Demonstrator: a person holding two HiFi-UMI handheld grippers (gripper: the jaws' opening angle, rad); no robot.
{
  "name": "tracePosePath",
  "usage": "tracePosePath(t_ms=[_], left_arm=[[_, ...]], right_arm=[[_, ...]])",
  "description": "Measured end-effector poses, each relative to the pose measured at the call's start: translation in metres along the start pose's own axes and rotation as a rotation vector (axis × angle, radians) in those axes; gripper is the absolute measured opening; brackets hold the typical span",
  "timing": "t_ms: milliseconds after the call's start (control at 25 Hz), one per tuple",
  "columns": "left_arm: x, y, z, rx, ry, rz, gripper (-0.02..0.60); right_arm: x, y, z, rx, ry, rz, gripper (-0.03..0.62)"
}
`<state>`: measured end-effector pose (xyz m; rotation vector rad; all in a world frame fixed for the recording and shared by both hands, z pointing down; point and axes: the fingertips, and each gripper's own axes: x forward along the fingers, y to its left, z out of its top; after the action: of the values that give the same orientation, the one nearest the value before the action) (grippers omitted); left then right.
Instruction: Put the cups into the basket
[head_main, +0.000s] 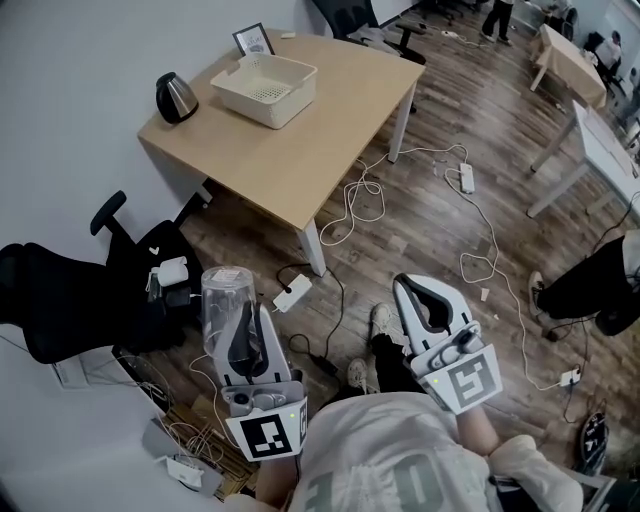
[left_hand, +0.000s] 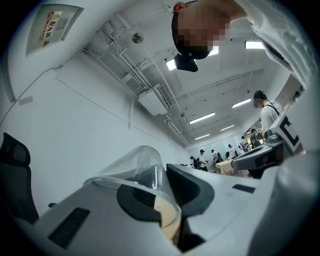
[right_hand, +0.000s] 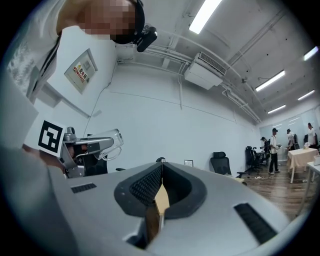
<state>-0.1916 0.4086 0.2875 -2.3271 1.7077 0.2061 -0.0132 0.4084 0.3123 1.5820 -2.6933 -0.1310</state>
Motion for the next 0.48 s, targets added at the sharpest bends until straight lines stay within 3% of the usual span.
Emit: tracePosePath(t_ms=[480], left_arm=[[0.111, -0.014, -0.022, 0.041, 0.005, 0.063, 0.041]], right_arm=[[0.08, -0.088, -0.012, 0.01, -0.001, 0.081, -0.002]])
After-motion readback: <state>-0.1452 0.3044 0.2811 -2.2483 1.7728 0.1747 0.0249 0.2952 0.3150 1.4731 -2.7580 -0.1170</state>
